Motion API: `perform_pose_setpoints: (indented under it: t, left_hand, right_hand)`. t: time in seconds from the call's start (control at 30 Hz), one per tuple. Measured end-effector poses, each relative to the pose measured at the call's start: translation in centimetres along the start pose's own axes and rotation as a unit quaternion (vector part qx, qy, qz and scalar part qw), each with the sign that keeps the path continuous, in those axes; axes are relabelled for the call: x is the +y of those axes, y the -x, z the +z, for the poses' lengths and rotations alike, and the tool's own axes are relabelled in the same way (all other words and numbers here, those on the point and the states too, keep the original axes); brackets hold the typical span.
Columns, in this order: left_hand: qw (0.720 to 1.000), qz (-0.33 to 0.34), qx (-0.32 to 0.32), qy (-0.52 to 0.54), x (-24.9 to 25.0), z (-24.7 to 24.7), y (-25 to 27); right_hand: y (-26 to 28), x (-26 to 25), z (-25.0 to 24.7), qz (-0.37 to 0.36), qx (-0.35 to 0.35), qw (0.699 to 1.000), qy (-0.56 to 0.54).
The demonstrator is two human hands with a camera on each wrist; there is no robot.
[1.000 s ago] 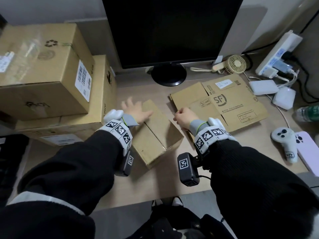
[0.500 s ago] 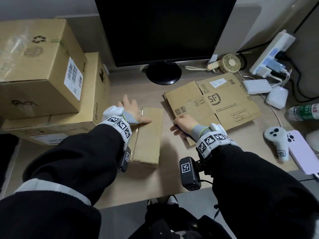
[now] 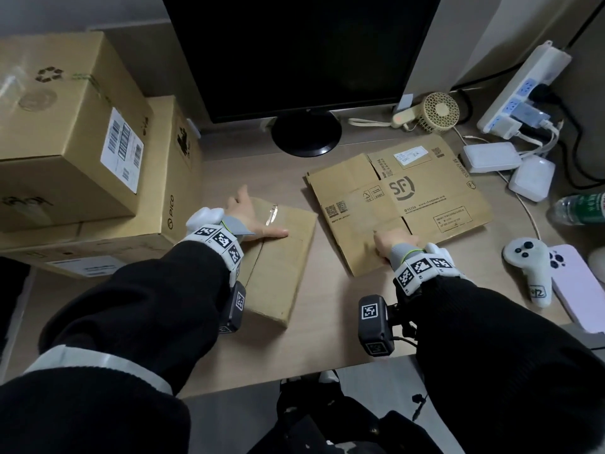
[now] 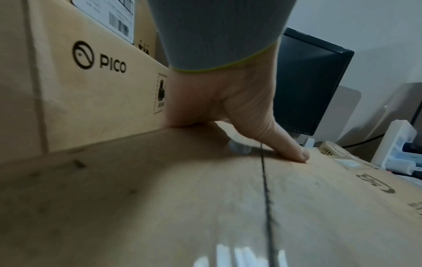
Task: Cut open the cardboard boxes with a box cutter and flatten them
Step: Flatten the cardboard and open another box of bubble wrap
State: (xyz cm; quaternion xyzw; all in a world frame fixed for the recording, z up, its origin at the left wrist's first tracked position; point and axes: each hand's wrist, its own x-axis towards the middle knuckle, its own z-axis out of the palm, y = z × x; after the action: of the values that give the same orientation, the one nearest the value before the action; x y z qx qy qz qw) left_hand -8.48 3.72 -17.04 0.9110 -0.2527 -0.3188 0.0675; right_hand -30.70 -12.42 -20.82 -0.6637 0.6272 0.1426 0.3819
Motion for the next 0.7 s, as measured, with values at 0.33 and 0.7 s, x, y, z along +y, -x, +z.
perform_pose_setpoints:
  t: [0.33, 0.7]
  left_hand:
    - [0.98, 0.126, -0.084, -0.128, 4.7, 0.2, -0.1]
    - [0.971, 0.153, -0.12, -0.136, 6.7, 1.2, -0.5]
  right_hand:
    - [-2.1, -2.7, 0.0, -0.043, -0.046, 0.988, -0.141]
    - [-3.0, -5.0, -0.6, -0.09, -0.113, 0.968, -0.205]
